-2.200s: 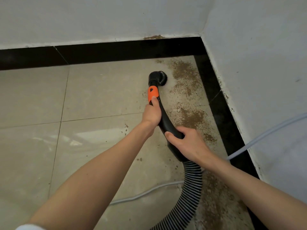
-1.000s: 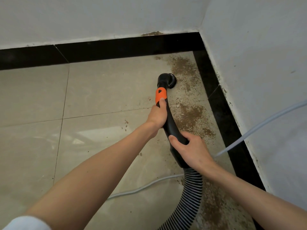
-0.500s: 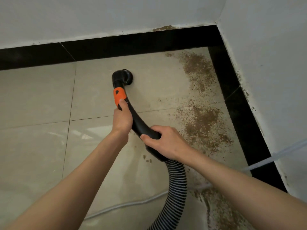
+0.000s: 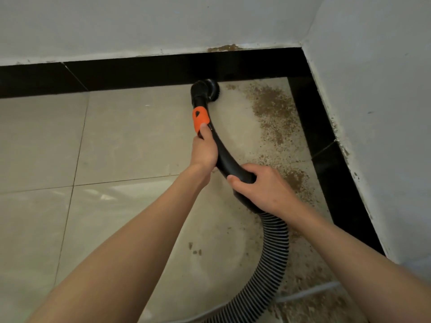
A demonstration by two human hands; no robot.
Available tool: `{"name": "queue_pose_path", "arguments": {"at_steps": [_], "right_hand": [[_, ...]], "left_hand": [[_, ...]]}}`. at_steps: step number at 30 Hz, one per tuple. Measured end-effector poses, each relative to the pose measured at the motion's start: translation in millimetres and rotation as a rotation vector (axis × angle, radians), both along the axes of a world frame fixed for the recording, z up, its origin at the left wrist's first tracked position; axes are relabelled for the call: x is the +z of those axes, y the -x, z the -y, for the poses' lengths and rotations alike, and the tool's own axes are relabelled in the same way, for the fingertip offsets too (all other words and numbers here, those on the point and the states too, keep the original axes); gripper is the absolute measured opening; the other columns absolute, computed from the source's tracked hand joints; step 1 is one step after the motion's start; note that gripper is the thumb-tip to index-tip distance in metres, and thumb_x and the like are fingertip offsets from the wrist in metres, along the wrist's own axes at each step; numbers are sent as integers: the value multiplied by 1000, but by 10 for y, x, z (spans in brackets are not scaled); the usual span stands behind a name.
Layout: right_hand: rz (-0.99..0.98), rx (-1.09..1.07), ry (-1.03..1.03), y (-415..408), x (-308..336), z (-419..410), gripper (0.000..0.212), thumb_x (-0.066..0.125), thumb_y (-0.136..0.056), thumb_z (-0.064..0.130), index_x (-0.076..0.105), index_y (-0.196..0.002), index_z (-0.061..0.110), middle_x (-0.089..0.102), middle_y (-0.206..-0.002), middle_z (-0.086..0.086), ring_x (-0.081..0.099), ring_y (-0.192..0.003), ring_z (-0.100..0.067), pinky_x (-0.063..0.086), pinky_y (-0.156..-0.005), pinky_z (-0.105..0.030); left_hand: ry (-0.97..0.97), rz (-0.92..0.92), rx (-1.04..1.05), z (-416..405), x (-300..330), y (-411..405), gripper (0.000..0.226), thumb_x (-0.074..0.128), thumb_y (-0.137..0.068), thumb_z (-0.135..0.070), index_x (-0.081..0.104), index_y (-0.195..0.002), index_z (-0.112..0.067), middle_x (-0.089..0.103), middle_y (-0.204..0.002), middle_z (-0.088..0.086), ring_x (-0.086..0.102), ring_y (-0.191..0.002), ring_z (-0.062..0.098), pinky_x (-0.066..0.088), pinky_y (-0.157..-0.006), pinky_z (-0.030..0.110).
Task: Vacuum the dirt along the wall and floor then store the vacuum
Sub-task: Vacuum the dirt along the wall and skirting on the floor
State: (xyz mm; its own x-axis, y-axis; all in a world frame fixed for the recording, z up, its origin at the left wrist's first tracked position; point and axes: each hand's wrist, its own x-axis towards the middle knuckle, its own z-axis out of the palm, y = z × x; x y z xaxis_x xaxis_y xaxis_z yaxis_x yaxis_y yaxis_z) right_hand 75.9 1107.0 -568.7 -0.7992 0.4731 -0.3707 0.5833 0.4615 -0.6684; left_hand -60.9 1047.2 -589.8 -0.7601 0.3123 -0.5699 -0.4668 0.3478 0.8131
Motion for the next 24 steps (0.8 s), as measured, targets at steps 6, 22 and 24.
{"name": "queue_pose_path", "arguments": {"at_steps": [6, 22, 24], "right_hand": [[-4, -64, 2, -39, -49, -292, 35, 53, -77, 63, 64, -82, 29, 65, -74, 2, 63, -70, -19, 55, -68, -44], [-60, -306, 35, -298, -130, -454, 27, 57, -84, 56, 62, -76, 30, 64, -70, 3, 63, -70, -18, 52, -66, -41], [-71, -342, 56, -310, -127, -459, 28, 57, -85, 55, 63, -77, 29, 64, -70, 3, 63, -70, -19, 52, -67, -42]], "left_hand": [[1, 1, -60, -367, -21, -11, 59, 19, -99, -51, 46, -124, -6, 59, -108, 13, 58, -100, 26, 49, -94, 43], [30, -70, -269, -926, -18, -202, 57, 20, -100, -49, 50, -118, -4, 53, -86, 6, 54, -82, 23, 47, -79, 35], [56, -85, -307, -969, 5, -210, 59, 19, -100, -50, 49, -120, -3, 56, -94, 9, 55, -84, 24, 47, -79, 34]]}}
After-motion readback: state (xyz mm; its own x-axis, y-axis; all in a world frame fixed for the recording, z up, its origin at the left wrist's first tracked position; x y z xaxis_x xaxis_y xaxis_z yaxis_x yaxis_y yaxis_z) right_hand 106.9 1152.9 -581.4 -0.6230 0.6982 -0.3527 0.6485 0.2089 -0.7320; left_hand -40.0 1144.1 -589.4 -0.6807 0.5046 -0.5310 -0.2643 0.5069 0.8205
